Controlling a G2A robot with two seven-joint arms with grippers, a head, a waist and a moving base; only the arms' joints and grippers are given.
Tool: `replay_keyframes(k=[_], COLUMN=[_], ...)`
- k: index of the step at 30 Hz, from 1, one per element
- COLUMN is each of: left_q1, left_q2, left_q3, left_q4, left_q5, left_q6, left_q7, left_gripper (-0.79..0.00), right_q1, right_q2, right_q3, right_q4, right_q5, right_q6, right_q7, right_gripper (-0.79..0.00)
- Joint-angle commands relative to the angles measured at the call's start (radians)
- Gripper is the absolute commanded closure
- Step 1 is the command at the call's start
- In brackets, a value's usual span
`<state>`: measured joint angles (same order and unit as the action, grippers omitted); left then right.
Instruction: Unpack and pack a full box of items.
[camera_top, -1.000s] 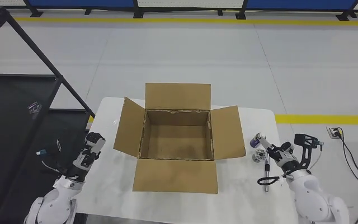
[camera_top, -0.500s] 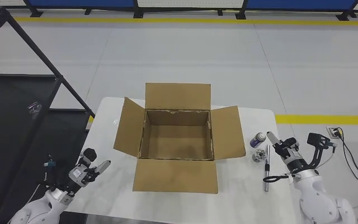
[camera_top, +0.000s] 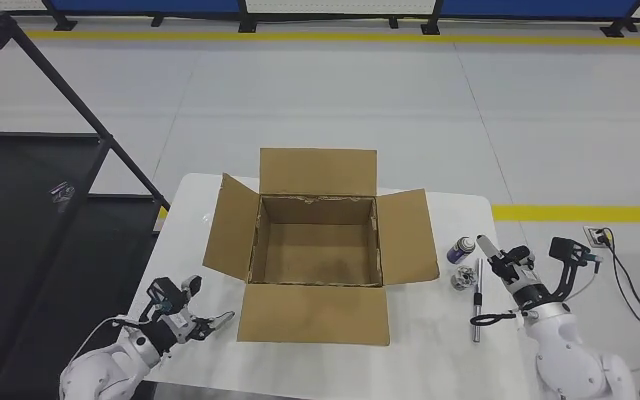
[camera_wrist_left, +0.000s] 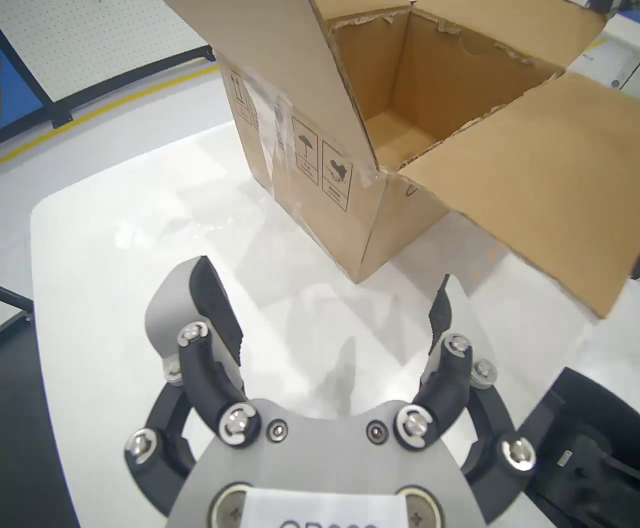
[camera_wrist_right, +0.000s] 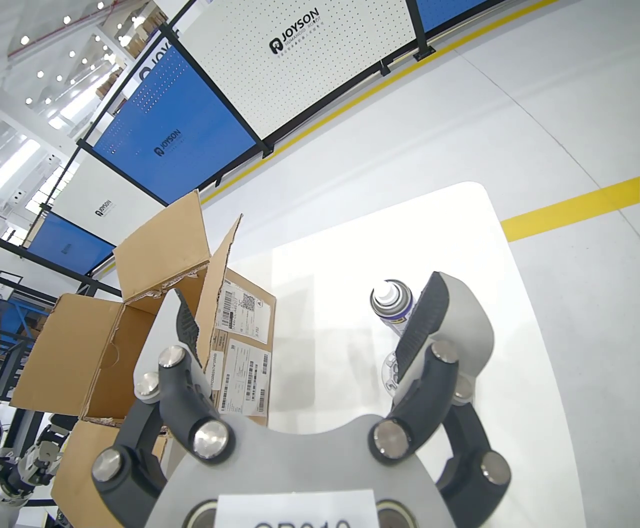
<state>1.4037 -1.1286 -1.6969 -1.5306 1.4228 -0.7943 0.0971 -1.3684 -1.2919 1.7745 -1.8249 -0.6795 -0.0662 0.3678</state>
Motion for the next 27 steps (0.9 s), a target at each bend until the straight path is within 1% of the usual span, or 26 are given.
replay_keyframes(k=[1, 3, 7, 12, 17, 27], left_q1=[-0.023, -0.051, -0.099, -0.156, -0.18, -0.213], left_q2=[-0.002, -0.005, -0.008, -0.015, -0.017, -0.021], left_q3=[0.031, 0.065, 0.106, 0.153, 0.183, 0.207], left_q4=[0.039, 0.086, 0.141, 0.199, 0.22, 0.239], left_q5=[0.047, 0.056, 0.065, 0.049, 0.054, 0.015], left_q6=[0.045, 0.065, 0.082, 0.125, 0.149, 0.203], left_q7=[0.075, 0.129, 0.161, 0.183, 0.196, 0.187], left_gripper=[-0.785, -0.785, -0.785, -0.785, -0.785, -0.785], right_q1=[0.0, 0.0, 0.0, 0.0, 0.0, 0.0], right_q2=[0.0, 0.0, 0.0, 0.0, 0.0, 0.0], right_q3=[0.0, 0.0, 0.0, 0.0, 0.0, 0.0], right_q4=[0.0, 0.0, 0.0, 0.0, 0.0, 0.0], right_q5=[0.0, 0.0, 0.0, 0.0, 0.0, 0.0], right_q6=[0.0, 0.0, 0.0, 0.0, 0.0, 0.0], right_q7=[0.0, 0.0, 0.0, 0.0, 0.0, 0.0], right_gripper=[-0.785, -0.785, -0.785, -0.785, -0.785, -0.785])
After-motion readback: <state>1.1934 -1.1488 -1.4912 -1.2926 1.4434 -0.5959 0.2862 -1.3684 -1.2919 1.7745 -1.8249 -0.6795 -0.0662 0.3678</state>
